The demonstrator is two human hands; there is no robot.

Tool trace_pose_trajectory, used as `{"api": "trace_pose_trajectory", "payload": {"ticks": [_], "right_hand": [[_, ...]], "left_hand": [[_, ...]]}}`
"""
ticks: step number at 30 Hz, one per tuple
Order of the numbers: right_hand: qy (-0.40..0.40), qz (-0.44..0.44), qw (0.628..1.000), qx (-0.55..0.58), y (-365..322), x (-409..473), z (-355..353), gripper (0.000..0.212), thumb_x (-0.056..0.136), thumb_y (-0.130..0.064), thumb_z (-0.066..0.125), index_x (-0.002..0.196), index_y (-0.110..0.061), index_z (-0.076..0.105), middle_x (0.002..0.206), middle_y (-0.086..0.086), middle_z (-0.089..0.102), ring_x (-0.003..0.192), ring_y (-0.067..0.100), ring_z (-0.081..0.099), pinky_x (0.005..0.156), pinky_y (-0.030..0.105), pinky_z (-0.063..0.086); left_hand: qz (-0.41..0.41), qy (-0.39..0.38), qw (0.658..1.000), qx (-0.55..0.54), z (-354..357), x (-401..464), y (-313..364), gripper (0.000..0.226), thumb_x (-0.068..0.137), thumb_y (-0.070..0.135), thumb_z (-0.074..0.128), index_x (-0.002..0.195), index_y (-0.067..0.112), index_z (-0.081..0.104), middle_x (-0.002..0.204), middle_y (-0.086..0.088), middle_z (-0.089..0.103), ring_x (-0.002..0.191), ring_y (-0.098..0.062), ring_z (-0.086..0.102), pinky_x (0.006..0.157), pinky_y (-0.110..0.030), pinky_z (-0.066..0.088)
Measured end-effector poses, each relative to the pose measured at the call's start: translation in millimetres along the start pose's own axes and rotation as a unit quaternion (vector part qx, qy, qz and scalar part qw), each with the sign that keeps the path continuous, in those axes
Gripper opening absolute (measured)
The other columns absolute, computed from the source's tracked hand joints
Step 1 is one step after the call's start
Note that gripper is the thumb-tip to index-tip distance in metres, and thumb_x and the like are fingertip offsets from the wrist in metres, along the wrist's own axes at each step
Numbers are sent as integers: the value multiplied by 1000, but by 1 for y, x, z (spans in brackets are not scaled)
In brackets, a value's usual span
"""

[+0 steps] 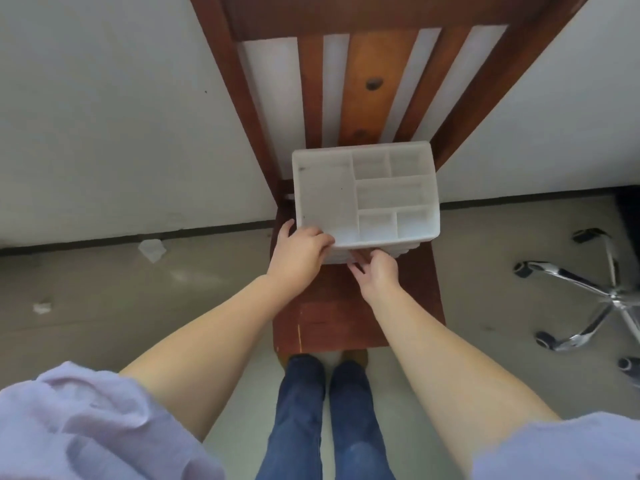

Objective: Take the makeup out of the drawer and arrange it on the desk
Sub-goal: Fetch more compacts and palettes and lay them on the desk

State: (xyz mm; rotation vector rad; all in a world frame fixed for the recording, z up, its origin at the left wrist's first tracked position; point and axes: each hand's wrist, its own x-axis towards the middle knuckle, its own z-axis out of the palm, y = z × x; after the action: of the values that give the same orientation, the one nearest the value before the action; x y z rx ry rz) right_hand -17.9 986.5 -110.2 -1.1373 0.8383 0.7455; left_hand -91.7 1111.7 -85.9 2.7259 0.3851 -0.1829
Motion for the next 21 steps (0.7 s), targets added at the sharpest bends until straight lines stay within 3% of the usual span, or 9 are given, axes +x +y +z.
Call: {"api": "trace_pose_trajectory", "payload": {"ticks": [3, 9, 13, 16, 17, 19, 21], "right_hand": [[14, 16, 998, 63, 2, 7, 0, 32, 95, 1, 29, 115, -7, 53, 95, 13, 61, 87, 22, 62, 85, 41, 49], [24, 49, 997, 45, 34, -11, -37, 31, 91, 8, 39, 115, -6, 54, 90, 12, 62, 83, 22, 63, 68, 33, 53], [29, 83, 994, 69, 54, -33, -74, 29, 94, 9, 29, 106, -2, 53, 96, 17, 62, 89, 25, 62, 89, 41, 49], [12, 102, 993, 57, 53, -37, -90, 31, 96, 8, 24, 114, -3, 46, 105, 20, 60, 93, 27, 62, 88, 44, 47], [-2, 119, 993, 20, 49, -37, -93, 30, 97, 6, 25, 117, -2, 46, 110, 21, 61, 95, 27, 63, 85, 42, 49], [-61, 148, 971, -179, 30, -46, -95, 27, 99, 0, 28, 114, -1, 51, 111, 19, 64, 94, 25, 66, 78, 35, 53], [-137, 110, 880, -441, 2, -59, -95, 28, 98, -4, 31, 104, -5, 58, 98, 10, 69, 83, 17, 68, 69, 26, 55]], "left_hand": [[20, 23, 1000, 6, 2, 5, -3, 16, 90, 18, 57, 94, 17, 73, 88, -3, 69, 91, -28, 63, 101, -49, 33], [32, 41, 999, 12, -1, 5, 0, 16, 84, 17, 58, 85, 17, 74, 78, -3, 69, 81, -30, 64, 96, -47, 37], [37, 62, 997, 12, 2, 3, -1, 11, 85, 16, 64, 86, 16, 74, 80, -3, 69, 83, -29, 64, 96, -49, 38], [40, 77, 996, 16, 6, 3, -1, 8, 84, 18, 67, 86, 16, 74, 81, -3, 68, 82, -29, 65, 96, -52, 38], [37, 84, 996, 23, 6, 2, -1, 7, 84, 18, 68, 88, 16, 73, 82, -3, 67, 82, -28, 64, 97, -53, 38], [40, 113, 991, 56, 7, -5, 1, 15, 82, 15, 66, 97, 14, 69, 90, -6, 65, 85, -29, 62, 96, -51, 38], [87, 147, 983, 71, 11, -21, 4, 20, 80, 12, 58, 99, 11, 65, 95, -8, 62, 84, -29, 58, 87, -43, 38]]}}
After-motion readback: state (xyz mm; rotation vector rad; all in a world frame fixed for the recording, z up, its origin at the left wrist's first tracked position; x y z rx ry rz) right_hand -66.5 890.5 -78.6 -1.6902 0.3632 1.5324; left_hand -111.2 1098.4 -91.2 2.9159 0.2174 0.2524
